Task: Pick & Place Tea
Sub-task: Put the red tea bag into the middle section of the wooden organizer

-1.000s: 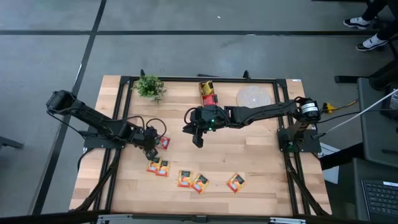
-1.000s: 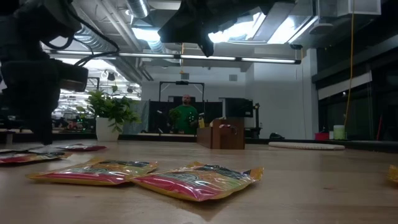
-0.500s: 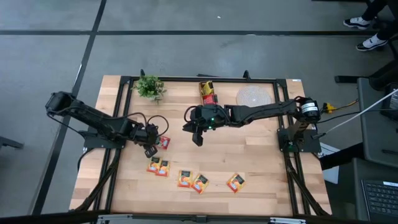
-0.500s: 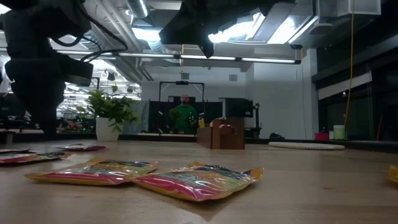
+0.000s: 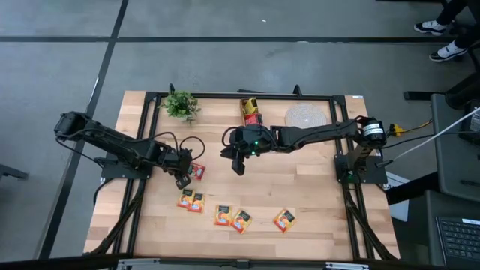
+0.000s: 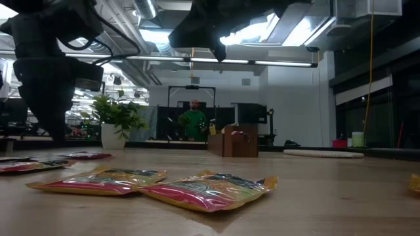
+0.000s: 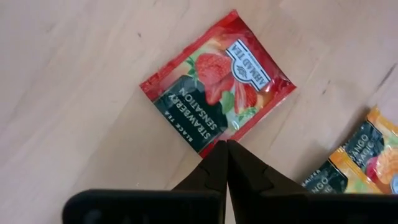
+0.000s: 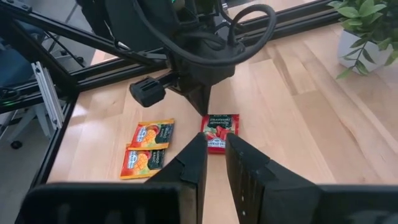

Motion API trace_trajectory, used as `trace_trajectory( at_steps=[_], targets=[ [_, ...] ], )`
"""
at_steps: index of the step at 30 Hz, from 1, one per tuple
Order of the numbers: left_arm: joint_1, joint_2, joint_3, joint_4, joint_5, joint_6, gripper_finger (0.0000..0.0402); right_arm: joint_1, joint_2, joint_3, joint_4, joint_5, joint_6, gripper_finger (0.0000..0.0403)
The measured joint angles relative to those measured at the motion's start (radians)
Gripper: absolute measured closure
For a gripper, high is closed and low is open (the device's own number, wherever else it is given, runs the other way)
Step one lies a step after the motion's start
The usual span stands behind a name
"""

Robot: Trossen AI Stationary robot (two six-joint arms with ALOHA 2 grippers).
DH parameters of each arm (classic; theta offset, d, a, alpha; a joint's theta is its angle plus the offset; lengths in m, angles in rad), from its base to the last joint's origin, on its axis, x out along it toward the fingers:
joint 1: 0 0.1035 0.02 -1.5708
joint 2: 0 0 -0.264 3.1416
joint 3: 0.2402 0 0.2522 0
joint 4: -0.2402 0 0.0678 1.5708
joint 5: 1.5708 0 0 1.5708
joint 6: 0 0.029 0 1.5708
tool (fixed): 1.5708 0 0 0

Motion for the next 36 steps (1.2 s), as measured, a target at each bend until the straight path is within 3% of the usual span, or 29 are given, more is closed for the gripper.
trace_trajectory(
  at_steps=[15,32,36],
  targets=[
    [0.038,0.010,0.000,-0.005,0.040,0.001,0.0400,0.000,0.000,0.000,-0.002,0.000,0.000,0.0342],
    [0.039,0.142,0.002,0.042,0.040,-0.023,0.0400,-0.002,0.000,0.000,-0.035,0.001,-0.026,0.0342],
    [0.039,0.164,0.003,0.087,0.040,-0.020,0.0400,-0.014,0.000,0.000,-0.075,0.003,0.113,0.0342]
  ],
)
